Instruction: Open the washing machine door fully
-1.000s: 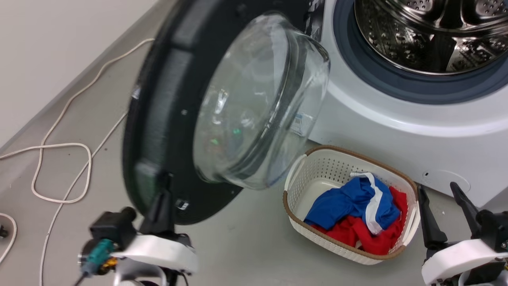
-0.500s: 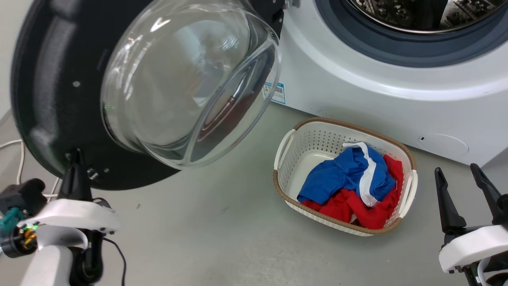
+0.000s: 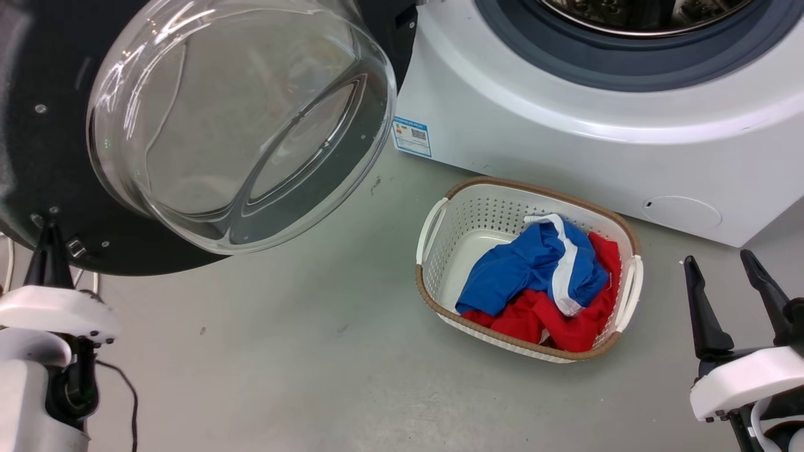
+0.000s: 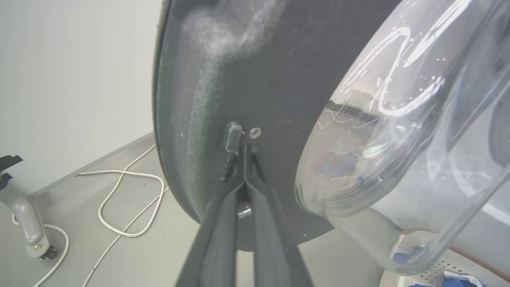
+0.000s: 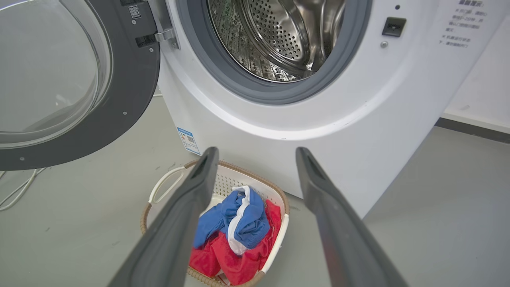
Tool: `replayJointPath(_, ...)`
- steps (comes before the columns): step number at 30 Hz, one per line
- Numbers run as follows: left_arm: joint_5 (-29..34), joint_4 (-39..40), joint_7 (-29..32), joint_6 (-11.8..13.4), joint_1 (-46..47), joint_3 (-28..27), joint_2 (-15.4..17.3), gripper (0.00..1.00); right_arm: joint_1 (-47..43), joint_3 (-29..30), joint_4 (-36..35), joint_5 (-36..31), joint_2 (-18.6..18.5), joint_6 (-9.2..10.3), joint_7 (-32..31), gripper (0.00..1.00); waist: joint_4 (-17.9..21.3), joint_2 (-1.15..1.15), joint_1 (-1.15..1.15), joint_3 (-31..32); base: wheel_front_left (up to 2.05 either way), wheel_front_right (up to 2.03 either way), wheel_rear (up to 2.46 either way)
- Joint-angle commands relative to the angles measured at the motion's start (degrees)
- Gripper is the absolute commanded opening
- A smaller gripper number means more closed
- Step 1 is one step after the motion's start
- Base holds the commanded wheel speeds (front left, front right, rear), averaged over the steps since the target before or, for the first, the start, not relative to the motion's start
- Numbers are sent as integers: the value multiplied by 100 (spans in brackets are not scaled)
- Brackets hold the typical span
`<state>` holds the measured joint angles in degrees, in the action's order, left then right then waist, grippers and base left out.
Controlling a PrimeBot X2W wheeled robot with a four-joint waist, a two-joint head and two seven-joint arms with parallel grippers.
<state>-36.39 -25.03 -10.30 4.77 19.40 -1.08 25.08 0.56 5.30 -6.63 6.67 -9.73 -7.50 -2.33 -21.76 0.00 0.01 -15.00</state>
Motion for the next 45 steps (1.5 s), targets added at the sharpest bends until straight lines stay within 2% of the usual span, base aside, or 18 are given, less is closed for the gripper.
replayJointPath(1, 35, -56, -49, 35, 84, -66, 81, 0, 69, -10, 24, 31, 29, 1, 34, 100, 30, 0, -1, 35, 0, 0, 0)
replayJointPath(6, 50, -119, -223, 70, -47, -66, -13, 0, 34, -27, 185, 16, 150, 1, 135, 100, 133, 0, -1, 248, 0, 0, 0)
replayJointPath(12, 321, 163, -388, 198, -593, 47, -146, 0, -86, -85, 421, -6, 335, 1, 298, 100, 248, 0, -1, 680, 0, 0, 0)
replayJointPath(18, 543, 920, -447, 420, -1208, 119, -321, 0, -212, -165, 561, -31, 460, 1, 363, 100, 374, 0, -1, 1063, 0, 0, 0)
replayJointPath(24, 816, 1798, -316, 590, -1761, 508, -478, 0, -323, -208, 610, -61, 535, 1, 396, 100, 597, 0, -1, 1317, 0, 0, 0)
replayJointPath(30, 961, 2266, -52, 553, -1996, 1079, -722, 0, -351, -289, 636, -109, 581, 1, 392, 100, 1007, 0, -1, 1440, 0, 0, 0)
replayJointPath(34, 975, 2293, 3, 429, -1908, 1305, -817, 0, -319, -385, 669, -113, 582, 1, 379, 100, 1426, 0, -1, 1492, 0, 0, 0)
replayJointPath(35, 996, 2263, 36, 411, -1885, 1369, -830, 7, -304, -375, 677, -103, 573, 1, 387, 100, 1523, 0, -1, 1501, 0, 0, 0)
replayJointPath(36, 994, 2234, 35, 405, -1879, 1387, -835, 36, -274, -421, 696, -94, 565, 1, 388, 100, 1646, 0, -1, 1510, 0, 0, 0)
replayJointPath(37, 985, 2213, 20, 407, -1859, 1396, -836, 50, -250, -441, 705, -91, 565, 1, 395, 100, 1762, 0, -1, 1512, 0, 0, 0)
replayJointPath(38, 1003, 2187, 10, 393, -1824, 1419, -824, 82, -235, -440, 714, -82, 566, 1, 404, 100, 1859, 0, -1, 1517, 0, 0, 0)
replayJointPath(39, 1010, 2158, 2, 386, -1799, 1432, -824, 96, -226, -451, 727, -72, 565, 1, 412, 100, 1952, 0, -1, 1526, 0, 0, 0)
replayJointPath(40, 1027, 2125, 4, 372, -1776, 1449, -817, 100, -226, -455, 744, -68, 563, 1, 414, 100, 2038, 0, -1, 1538, 0, 0, 0)
replayJointPath(45, 1096, 1965, -41, 431, -1684, 1451, -791, 100, -168, -463, 820, -36, 565, 1, 423, 100, 2426, 0, -1, 1572, 0, 0, 0)
